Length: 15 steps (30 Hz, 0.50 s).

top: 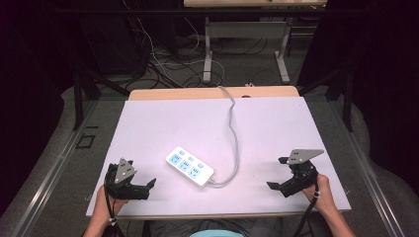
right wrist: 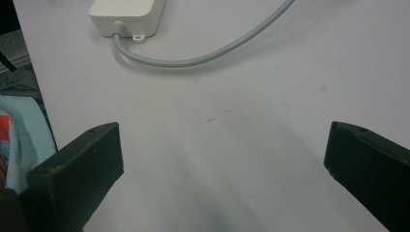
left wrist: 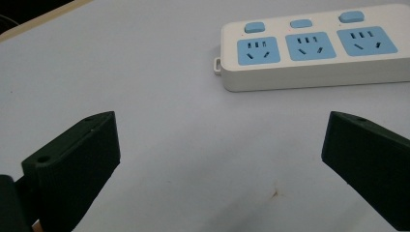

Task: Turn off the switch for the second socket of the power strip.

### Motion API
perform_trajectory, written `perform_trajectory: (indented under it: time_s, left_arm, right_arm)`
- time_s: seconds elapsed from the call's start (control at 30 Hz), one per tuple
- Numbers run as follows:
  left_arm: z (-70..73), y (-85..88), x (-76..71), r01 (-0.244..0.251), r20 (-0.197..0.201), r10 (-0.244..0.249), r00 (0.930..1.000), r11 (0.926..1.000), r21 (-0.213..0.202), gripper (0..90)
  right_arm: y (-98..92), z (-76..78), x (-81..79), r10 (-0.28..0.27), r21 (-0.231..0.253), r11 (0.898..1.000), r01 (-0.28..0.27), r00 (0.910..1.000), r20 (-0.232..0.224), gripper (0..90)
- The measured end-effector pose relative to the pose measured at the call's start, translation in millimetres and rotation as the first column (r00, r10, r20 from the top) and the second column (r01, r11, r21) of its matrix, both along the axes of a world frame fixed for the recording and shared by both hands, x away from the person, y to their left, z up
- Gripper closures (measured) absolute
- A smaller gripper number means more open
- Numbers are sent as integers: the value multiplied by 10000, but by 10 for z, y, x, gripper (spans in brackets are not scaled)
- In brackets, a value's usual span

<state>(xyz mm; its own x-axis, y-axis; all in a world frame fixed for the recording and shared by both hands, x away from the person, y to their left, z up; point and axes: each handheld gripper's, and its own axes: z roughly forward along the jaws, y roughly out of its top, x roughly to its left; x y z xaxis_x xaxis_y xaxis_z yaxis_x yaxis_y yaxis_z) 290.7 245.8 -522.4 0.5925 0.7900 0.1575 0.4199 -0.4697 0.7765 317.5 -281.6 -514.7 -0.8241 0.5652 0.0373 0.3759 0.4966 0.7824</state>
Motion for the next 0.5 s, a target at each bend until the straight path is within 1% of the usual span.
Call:
perform_trajectory:
  time_s: [0.03, 0.1, 0.17, 0.2, 0.23, 0.27, 0.3, 0.33, 0.37, 0.4, 0.43, 0.5]
  left_arm:
    - [-4, -18, -2, 23, -149, -24, 9999, 10000, -91, 0]
    - [-6, -25, -1, 12, -126, -13, 9999, 9999, -119, 0]
    - [-6, -25, -2, -2, -124, 0, 9999, 9999, -130, 0]
    - [-1, -19, -5, 29, -169, -30, 9999, 10000, -72, 0]
    - [-4, -17, -7, 6, -176, -7, 9998, 10000, -82, 0]
    - [-2, -4, -5, -15, -136, 16, 9999, 10000, 75, 0]
    - [-2, -4, -5, -15, -136, 16, 9999, 10000, 75, 0]
    - [0, -4, -5, -25, -142, 27, 9999, 9999, 127, 0]
    - [-3, -8, -4, 44, -134, -43, 9999, 10000, 88, 0]
    - [-3, -8, -4, 44, -134, -43, 9999, 10000, 88, 0]
    - [-12, -18, -6, 29, -180, -28, 9998, 10000, 33, 0]
    - [-8, -25, -12, 103, -232, -103, 9997, 9999, 26, 0]
  right_arm:
    - [-9, 7, -11, -17, -11, 10000, 17, 10000, 18, 0]
    - [-9, 7, -21, -171, -7, 9999, 171, 9998, 49, 0]
    - [-9, 1, -19, -99, 54, 9999, 99, 9999, 91, 0]
    - [-14, 5, -11, 7, -93, 10000, -8, 10000, -93, 0]
    - [-6, -7, -4, -124, 15, 9999, 124, 9999, 17, 0]
    - [-4, -8, 4, -113, 32, 9999, 113, 9999, 11, 0]
    - [-4, -8, 4, -113, 32, 9999, 113, 9999, 11, 0]
    - [-6, -9, 25, 65, -18, 10000, -65, 10000, 59, 0]
    - [-6, -7, 22, 8, -113, 9999, -8, 10000, -68, 0]
    - [-6, -7, 22, 8, -113, 9999, -8, 10000, -68, 0]
    - [0, -14, 26, -41, 35, 10000, 41, 10000, -5, 0]
    - [2, -10, 21, -106, 36, 9999, 106, 9999, 63, 0]
